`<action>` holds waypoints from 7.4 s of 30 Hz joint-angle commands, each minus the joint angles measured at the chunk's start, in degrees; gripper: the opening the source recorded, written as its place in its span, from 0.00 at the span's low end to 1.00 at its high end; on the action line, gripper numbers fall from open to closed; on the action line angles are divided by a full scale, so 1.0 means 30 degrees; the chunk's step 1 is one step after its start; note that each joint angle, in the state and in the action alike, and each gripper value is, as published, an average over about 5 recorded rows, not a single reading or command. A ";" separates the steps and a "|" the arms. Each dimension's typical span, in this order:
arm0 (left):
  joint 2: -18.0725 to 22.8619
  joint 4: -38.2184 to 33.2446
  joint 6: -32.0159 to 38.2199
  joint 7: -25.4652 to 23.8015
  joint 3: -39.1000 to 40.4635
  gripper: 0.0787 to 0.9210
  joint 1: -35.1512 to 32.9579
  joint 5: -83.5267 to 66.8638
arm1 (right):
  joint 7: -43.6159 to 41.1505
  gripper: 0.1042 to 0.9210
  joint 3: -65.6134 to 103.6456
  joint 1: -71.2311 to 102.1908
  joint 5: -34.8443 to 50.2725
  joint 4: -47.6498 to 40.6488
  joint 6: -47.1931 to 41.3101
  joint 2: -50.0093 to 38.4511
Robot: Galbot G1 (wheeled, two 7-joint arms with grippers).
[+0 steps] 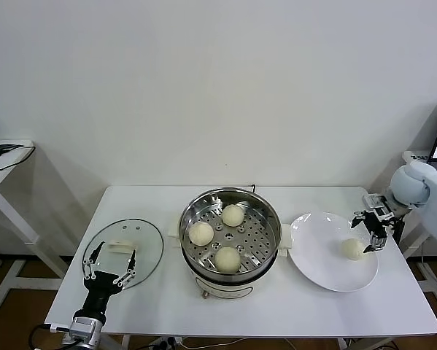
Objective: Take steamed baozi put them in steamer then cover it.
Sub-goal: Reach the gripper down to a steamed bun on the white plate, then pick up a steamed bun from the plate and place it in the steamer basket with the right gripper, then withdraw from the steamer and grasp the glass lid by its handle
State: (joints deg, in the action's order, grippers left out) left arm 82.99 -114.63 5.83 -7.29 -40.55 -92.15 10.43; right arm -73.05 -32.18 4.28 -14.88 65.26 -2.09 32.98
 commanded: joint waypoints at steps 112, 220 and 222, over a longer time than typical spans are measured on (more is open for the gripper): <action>-0.0277 -0.0113 0.0094 -0.0227 -0.0400 0.88 0.0657 -0.0643 | 0.3922 0.72 -1.7331 -1.4396 1.4083 0.6500 -0.9851 0.8832; -0.1743 0.9267 0.7570 0.8732 -0.0895 0.88 0.3201 2.4294 | 2.5210 0.88 2.3844 2.8755 1.5016 1.7185 0.5914 1.4122; -0.1784 0.9577 0.7380 0.8971 -0.0948 0.88 0.3700 2.4753 | 2.5189 0.88 2.3806 2.8701 1.4985 1.7080 0.5936 1.4136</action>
State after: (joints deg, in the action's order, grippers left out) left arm 78.48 -96.19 23.83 10.04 -42.52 -85.13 57.63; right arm 1.87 39.06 88.55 30.99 116.85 14.68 72.69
